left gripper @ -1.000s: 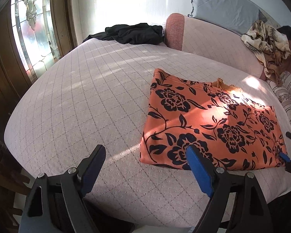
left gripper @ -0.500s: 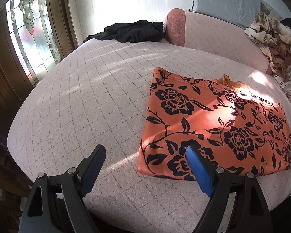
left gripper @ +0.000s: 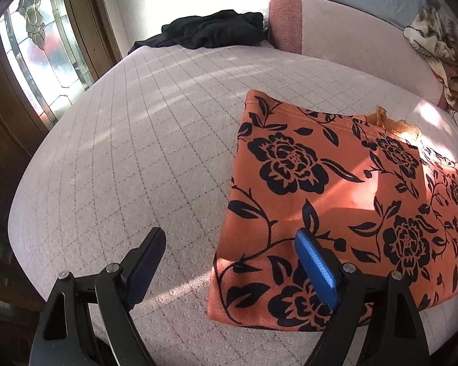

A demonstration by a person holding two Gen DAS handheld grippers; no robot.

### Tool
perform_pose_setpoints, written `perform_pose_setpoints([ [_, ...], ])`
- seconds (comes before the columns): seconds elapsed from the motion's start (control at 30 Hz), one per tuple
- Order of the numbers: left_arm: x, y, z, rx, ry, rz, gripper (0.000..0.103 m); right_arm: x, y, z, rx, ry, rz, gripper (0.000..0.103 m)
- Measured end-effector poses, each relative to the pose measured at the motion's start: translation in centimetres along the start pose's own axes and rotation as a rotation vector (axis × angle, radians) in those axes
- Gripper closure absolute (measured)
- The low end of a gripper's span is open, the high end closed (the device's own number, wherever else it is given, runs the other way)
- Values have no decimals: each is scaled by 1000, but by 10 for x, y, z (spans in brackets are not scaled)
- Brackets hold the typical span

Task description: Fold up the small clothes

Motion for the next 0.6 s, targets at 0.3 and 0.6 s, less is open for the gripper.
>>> perform_pose_setpoints([
  [0.3,-18,5,32,-30,71,-10,16,-37,140,49,60,13,-174,16],
  [0.6,-37,3,41,-38,105,-9,16,-74,118,46,-43,13,-359,15],
])
Point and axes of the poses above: each gripper's, at about its wrist camera, not at the fingertips, and z roughly against the way its jaws point, x to its left, y to its underside, the point moved 9 cm from there along -z, roughly the way its jaws point, and after that the axes turned 3 degrees about z, right-handed, at the moved point
